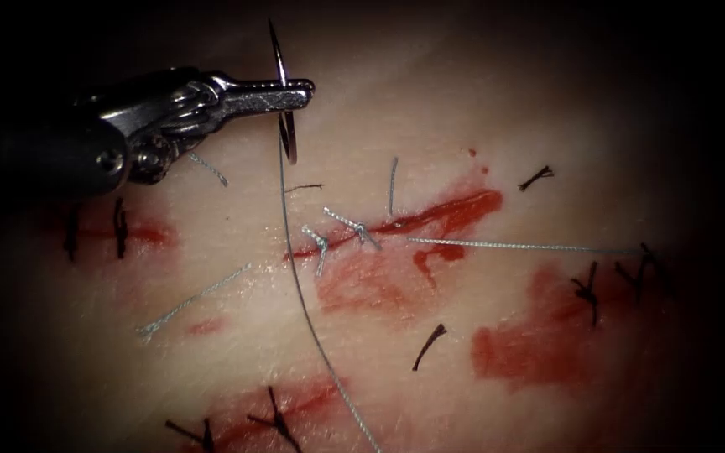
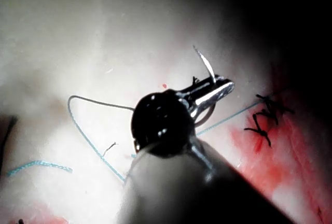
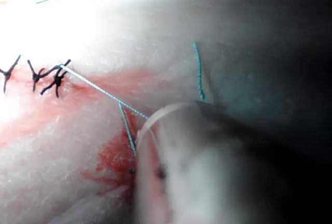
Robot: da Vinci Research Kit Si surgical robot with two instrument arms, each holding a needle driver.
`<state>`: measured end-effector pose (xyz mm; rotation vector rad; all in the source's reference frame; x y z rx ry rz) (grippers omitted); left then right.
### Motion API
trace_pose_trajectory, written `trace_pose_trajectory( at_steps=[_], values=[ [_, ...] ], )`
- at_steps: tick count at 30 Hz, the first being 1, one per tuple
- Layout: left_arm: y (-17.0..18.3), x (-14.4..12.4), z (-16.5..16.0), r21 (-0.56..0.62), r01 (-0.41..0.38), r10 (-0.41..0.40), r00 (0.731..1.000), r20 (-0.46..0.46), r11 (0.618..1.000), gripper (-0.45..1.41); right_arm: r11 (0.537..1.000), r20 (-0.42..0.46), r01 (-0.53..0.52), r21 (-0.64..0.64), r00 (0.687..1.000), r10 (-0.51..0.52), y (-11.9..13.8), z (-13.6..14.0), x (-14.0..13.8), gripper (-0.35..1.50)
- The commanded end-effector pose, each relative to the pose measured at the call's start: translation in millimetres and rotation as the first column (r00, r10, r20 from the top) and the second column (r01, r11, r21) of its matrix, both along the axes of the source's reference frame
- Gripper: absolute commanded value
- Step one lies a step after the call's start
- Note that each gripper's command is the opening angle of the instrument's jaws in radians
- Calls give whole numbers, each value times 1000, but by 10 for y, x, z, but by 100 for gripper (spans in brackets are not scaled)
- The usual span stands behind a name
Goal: Wound Closure
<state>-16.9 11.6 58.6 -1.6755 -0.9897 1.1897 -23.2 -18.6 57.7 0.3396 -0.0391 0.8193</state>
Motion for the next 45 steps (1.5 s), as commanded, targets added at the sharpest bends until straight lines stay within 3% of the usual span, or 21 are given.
trace_pose_trajectory(
  at_steps=[1, 37, 38, 39, 40, 41, 45],
  values=[
    [-1, -5, 5, 0, 0, 0, 1000, 0, 1000, -45, 1000, -2, 1, -1, 1000, -1, -5, 3, 6, -35],
    [-1, -5, 5, 0, -1, 1, 1000, 1, 1000, -45, 999, 18, -32, 11, 999, 31, -8, -13, -9, -35],
    [-1, -5, 5, 0, -1, 1, 1000, 1, 1000, -45, 999, 20, -32, 14, 999, 32, -7, -14, -9, 9],
    [-1, -5, 5, 0, -1, 1, 1000, 1, 1000, -45, 999, 14, -29, -18, 999, 29, -4, -16, -5, 116],
    [-1, -5, 5, 0, -1, 1, 1000, 1, 1000, -45, 999, 14, -29, -18, 999, 29, -4, -16, -5, 116],
    [-1, -6, 6, 0, -3, 3, 1000, -2, 1000, -45, 998, -10, 35, -51, 999, -35, 4, -22, 0, 140],
    [-3, -8, 8, -11, -10, 9, 1000, -27, 1000, -45, 991, -44, 104, -83, 993, -108, 30, -47, 14, 141]
  ],
)
